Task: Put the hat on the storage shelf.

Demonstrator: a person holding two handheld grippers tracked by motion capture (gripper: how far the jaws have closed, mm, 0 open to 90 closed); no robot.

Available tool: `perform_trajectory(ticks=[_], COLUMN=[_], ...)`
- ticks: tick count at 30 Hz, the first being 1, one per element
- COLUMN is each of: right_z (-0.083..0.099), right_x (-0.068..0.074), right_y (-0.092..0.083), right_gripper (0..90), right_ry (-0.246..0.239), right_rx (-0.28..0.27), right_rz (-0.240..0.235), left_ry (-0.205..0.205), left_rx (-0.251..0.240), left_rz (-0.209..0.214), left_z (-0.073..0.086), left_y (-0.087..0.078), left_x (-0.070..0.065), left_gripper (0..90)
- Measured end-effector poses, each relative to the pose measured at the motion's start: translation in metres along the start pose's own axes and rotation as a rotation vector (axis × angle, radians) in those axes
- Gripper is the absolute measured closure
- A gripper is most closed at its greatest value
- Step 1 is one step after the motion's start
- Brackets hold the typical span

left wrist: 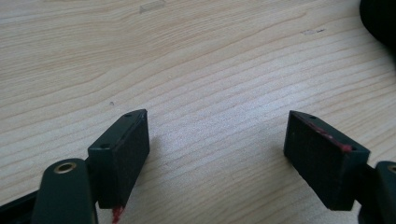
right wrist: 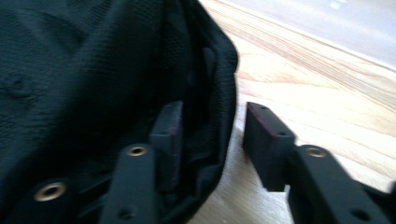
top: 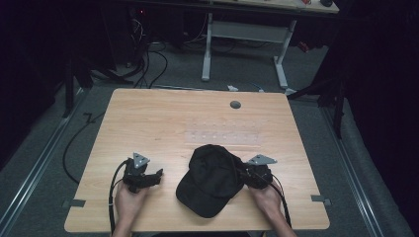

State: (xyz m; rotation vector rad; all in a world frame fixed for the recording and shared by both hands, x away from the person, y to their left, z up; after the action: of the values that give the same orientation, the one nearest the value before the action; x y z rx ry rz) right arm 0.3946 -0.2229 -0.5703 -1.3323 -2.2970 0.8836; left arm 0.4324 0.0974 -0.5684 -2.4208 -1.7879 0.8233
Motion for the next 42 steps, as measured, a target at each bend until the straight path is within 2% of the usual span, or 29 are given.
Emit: perform_trajectory(ticks=[5,6,8,10,13,21,22,26,29,31,33,35,42], right_z=[0.000,-0.001,-0.002,-0.002,-0.002,-0.003,-0.003,-0.006,-0.009,-0.010,-0.010,-0.014,-0.028], right_x=[0.004,0.004,0.003,0.004,0.005,0.001,0.001,0.001,0.000,-0.003,-0.003,-0.003,-0.004], right_y=[-0.001,0.000,0.001,0.001,0.002,0.003,0.003,0.000,-0.005,-0.003,-0.003,-0.007,-0.022], right_gripper=[70.2,76.0,81.7,83.4,84.1,85.2,85.3,85.5,85.6,85.7,85.7,85.8,85.8], right_ry=[-0.009,-0.007,-0.009,-0.012,-0.020,0.012,0.010,0.015,0.048,0.066,0.062,0.053,0.043], right_rx=[0.003,0.004,0.005,0.006,0.005,-0.007,-0.019,-0.048,-0.078,-0.071,-0.068,-0.082,-0.135], right_rz=[-0.003,0.000,0.014,0.017,0.017,-0.026,-0.047,-0.074,-0.107,-0.139,-0.139,-0.143,-0.169], left_ry=[0.000,0.000,0.000,0.001,0.001,-0.002,-0.003,0.008,0.008,0.008,0.009,0.008,0.008], left_rx=[0.000,0.000,0.000,0.000,0.000,0.000,0.000,0.006,0.008,0.008,0.007,-0.004,0.003], left_rz=[0.000,0.000,0.000,0.000,0.000,0.001,0.004,0.022,0.024,0.024,0.022,-0.008,-0.002], left_z=[0.000,0.000,0.000,0.000,0.000,0.000,0.000,0.001,0.001,0.001,0.001,0.001,0.003], left_y=[0.000,0.000,0.000,0.000,0.000,0.000,-0.001,-0.002,-0.002,-0.002,-0.002,-0.002,-0.002], left_x=[0.000,0.000,0.000,0.000,0.000,0.000,-0.001,-0.002,-0.002,-0.002,-0.002,-0.001,-0.003], left_gripper=[22.8,22.7,22.7,22.7,22.7,22.7,24.1,25.3,25.3,25.3,25.2,23.9,20.6])
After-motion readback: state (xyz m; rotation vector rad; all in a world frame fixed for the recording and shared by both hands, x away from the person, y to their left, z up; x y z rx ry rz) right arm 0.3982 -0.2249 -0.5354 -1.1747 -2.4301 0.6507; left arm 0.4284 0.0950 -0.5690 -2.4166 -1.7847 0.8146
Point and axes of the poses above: each handheld gripper's, and its own axes: y roughly forward along the jaws, z roughly out of its underside, x roughly to its left, the point moved 6 cm from there along y, roughly forward along the jaws, and after that the axes turned 2 degrees about -x, right-handed, at the moved point
